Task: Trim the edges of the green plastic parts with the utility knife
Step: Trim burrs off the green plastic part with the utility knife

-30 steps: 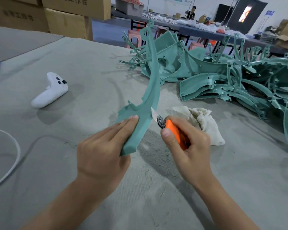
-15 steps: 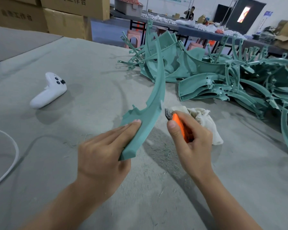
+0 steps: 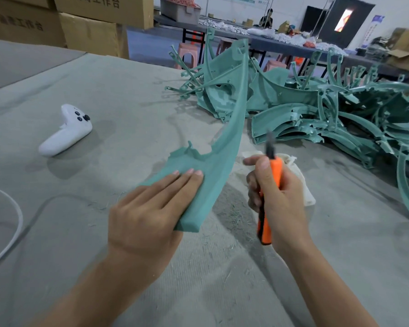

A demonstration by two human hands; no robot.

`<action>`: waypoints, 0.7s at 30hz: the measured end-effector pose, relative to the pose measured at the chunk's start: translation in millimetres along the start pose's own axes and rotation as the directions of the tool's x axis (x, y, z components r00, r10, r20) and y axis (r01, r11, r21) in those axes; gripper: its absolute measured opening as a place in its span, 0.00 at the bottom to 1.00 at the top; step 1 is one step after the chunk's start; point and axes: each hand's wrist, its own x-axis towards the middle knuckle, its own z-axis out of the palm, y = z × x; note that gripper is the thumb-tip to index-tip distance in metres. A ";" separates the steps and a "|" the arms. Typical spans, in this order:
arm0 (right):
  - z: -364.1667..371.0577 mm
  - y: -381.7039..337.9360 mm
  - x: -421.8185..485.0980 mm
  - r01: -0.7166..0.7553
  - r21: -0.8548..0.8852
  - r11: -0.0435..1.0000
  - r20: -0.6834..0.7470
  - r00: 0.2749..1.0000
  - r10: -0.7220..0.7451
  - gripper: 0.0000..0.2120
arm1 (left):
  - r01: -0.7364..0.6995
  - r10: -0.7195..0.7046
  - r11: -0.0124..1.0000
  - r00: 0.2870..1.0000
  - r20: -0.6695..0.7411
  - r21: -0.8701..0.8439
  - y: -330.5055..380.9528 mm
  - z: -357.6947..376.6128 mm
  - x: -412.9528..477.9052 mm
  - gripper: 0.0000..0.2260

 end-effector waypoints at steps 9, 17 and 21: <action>0.5 -7.0 -4.6 -0.223 0.186 0.957 0.282 0.945 0.166 0.06 | -0.111 0.113 0.986 0.993 -0.012 0.120 -3.0 4.6 -1.1 0.15; -5.6 -8.0 1.1 -0.176 0.259 0.950 -0.062 0.978 0.198 0.12 | -0.102 0.105 0.990 0.994 -0.025 0.099 -5.7 4.9 -2.8 0.16; -8.4 -7.3 -0.4 -0.072 0.036 0.997 -0.047 0.996 0.073 0.19 | -0.040 0.042 0.998 0.998 -0.056 0.038 -4.5 5.7 -1.8 0.15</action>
